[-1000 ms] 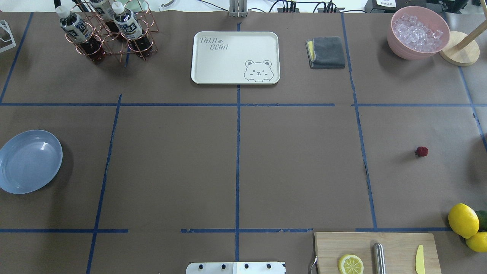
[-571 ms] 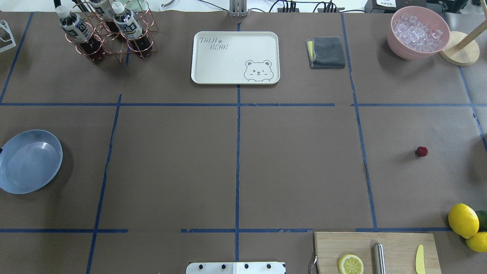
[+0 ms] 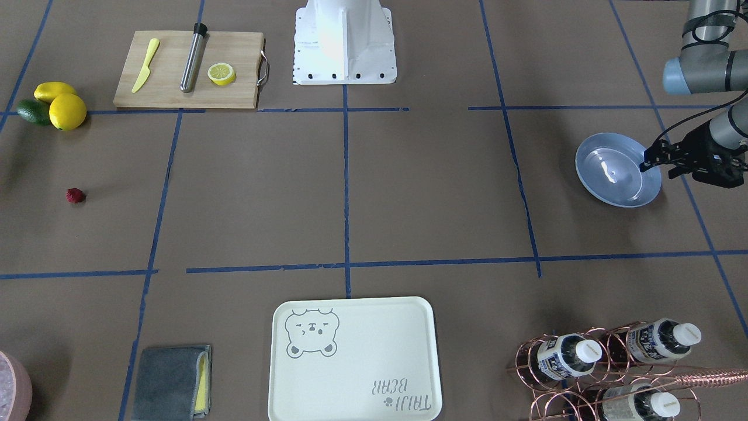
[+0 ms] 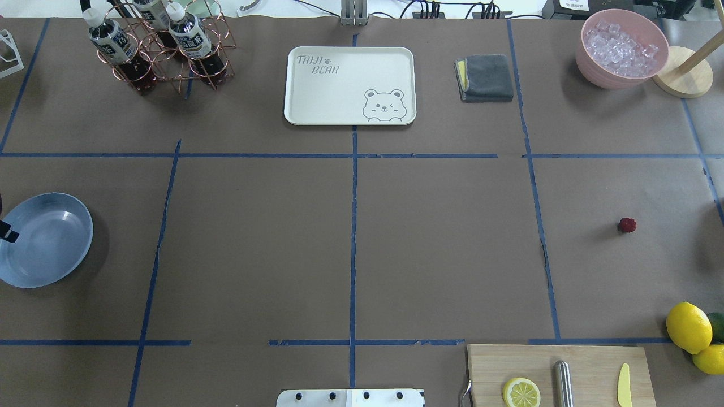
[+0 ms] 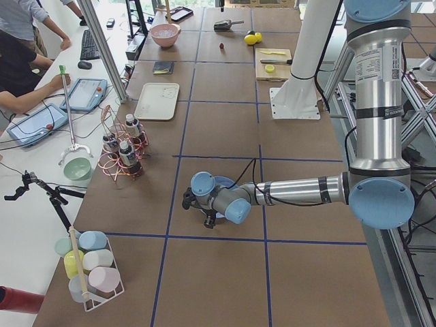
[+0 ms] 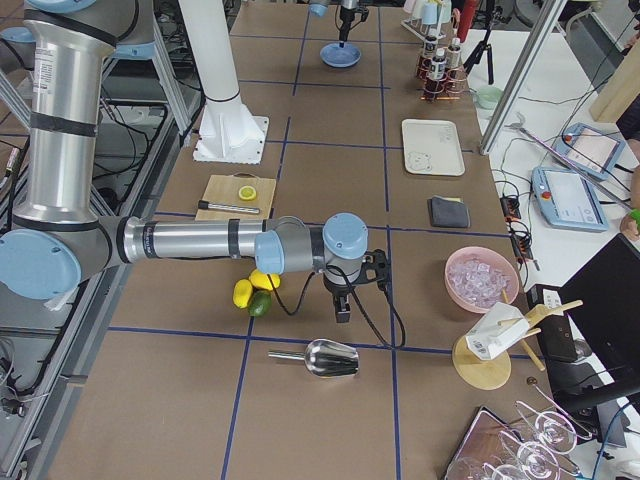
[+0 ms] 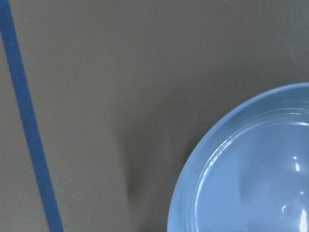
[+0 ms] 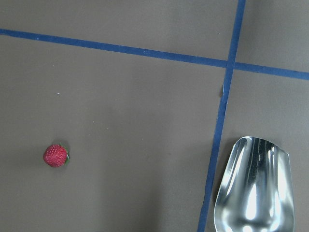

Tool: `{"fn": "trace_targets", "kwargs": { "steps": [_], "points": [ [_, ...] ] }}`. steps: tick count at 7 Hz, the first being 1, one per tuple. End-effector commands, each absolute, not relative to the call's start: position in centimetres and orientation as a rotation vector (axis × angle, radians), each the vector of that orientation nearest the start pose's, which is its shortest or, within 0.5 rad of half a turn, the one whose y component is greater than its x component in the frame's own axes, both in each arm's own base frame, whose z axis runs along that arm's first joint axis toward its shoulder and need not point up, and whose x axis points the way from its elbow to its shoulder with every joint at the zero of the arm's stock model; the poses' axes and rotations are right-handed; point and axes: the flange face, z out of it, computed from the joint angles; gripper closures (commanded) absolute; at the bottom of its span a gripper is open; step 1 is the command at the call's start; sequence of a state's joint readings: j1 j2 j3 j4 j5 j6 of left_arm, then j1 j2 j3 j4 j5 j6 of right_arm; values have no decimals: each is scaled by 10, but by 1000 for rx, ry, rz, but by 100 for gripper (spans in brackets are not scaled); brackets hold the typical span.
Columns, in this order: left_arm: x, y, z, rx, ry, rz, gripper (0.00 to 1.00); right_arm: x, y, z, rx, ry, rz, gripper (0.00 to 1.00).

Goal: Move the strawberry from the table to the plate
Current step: 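Grasp the rim of the light blue plate with the left gripper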

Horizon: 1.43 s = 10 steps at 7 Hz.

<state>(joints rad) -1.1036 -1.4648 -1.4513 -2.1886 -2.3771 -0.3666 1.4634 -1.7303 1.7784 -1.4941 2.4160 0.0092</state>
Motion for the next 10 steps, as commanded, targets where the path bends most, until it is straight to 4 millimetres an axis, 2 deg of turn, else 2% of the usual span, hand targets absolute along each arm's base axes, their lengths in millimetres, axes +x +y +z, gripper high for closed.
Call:
{"fn": "trace_targets", "kwargs": {
  "steps": [1,2,4,5,6,7,8,9,10],
  "points": [
    [153,-433,700,13,878,259,66,12,-435,616,69,-850,-145,0],
    [153,-433,701,11,877,258,100,12,-435,616,69,-850,-145,0],
    [153,-434,700,14,878,256,100,12,-435,615,72,-850,-147,0],
    [155,-436,679,50,901,277,100,12,-436,614,75,-850,-148,0],
    [159,-438,634,67,984,281,100,12,-436,613,76,-851,-149,0],
    [166,-445,593,48,1044,205,100,12,-436,608,84,-854,-153,0],
    [184,-463,539,40,1102,112,100,12,-436,607,85,-854,-152,0],
    [234,-456,499,-8,1179,97,100,12,-436,606,85,-856,-152,0],
    [303,-458,433,-88,1265,44,100,12,-436,606,85,-856,-152,0]
  ]
}}
